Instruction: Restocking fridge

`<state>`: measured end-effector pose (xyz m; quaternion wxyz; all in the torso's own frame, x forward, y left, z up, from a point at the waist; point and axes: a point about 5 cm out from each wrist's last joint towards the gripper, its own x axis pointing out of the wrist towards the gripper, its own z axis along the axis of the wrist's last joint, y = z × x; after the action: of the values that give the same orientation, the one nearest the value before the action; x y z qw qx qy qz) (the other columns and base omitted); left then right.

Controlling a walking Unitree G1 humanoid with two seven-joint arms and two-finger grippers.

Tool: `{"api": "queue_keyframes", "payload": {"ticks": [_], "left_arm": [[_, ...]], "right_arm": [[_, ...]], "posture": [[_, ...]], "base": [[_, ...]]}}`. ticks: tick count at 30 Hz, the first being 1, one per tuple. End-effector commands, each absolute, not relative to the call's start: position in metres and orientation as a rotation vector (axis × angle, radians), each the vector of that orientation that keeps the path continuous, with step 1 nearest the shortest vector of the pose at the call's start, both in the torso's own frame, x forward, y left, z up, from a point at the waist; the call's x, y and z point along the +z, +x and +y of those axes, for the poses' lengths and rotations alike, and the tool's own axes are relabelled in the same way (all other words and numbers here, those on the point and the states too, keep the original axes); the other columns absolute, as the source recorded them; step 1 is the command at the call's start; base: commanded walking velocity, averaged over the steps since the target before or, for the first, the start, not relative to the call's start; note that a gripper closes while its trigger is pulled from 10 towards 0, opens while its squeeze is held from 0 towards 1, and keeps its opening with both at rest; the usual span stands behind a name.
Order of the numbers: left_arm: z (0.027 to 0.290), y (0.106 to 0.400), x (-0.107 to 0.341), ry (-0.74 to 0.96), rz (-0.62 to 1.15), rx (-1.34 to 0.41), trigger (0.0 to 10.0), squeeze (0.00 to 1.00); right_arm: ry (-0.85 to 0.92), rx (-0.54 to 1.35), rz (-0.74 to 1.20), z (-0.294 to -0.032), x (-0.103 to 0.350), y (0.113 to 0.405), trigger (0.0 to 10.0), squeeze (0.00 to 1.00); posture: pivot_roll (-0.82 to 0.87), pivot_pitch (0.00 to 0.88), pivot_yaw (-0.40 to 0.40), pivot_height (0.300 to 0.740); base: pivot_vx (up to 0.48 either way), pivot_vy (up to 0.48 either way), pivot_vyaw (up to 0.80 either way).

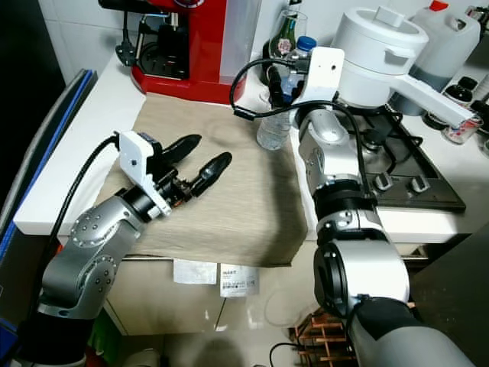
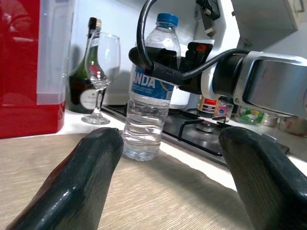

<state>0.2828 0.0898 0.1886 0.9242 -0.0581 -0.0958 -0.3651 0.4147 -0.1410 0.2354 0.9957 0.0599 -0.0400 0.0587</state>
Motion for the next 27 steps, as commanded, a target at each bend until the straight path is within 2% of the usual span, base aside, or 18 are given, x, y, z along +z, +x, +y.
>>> {"api": "queue_keyframes", "payload": {"ticks": [1, 2, 23, 24, 25, 27], "left_arm": [[0.082, 0.281, 0.196, -0.127, -0.221, -0.771, 10.0, 0.00], [0.081, 0.280, 0.196, -0.129, -0.223, -0.773, 10.0, 0.00], [0.077, 0.281, 0.196, -0.109, -0.223, -0.753, 10.0, 0.00], [0.078, 0.282, 0.196, -0.094, -0.219, -0.733, 10.0, 0.00], [0.079, 0.284, 0.195, -0.082, -0.215, -0.710, 10.0, 0.00], [0.083, 0.288, 0.197, -0.050, -0.226, -0.628, 10.0, 0.00]], "right_arm": [[0.124, 0.091, -0.061, -0.149, 0.238, 0.417, 2.5, 0.00], [0.129, 0.090, -0.056, -0.149, 0.237, 0.417, 0.0, 0.00], [0.090, 0.084, -0.086, -0.150, 0.240, 0.418, 0.0, 0.00], [0.062, 0.089, -0.122, -0.149, 0.244, 0.418, 8.7, 0.00], [0.026, 0.092, -0.178, -0.148, 0.251, 0.416, 10.0, 0.00], [-0.042, 0.112, -0.361, -0.143, 0.271, 0.408, 10.0, 0.00]], "posture": [[0.09, 0.000, -0.144, 0.740], [0.09, 0.000, -0.147, 0.740], [0.08, 0.000, -0.146, 0.740], [0.08, 0.000, -0.146, 0.740], [0.08, 0.000, -0.146, 0.740], [0.08, 0.000, -0.146, 0.740]], "base": [[0.000, 0.000, 0.00], [0.000, 0.000, 0.00], [0.000, 0.000, 0.00], [0.000, 0.000, 0.00], [0.000, 0.000, 0.00], [0.000, 0.000, 0.00]]}}
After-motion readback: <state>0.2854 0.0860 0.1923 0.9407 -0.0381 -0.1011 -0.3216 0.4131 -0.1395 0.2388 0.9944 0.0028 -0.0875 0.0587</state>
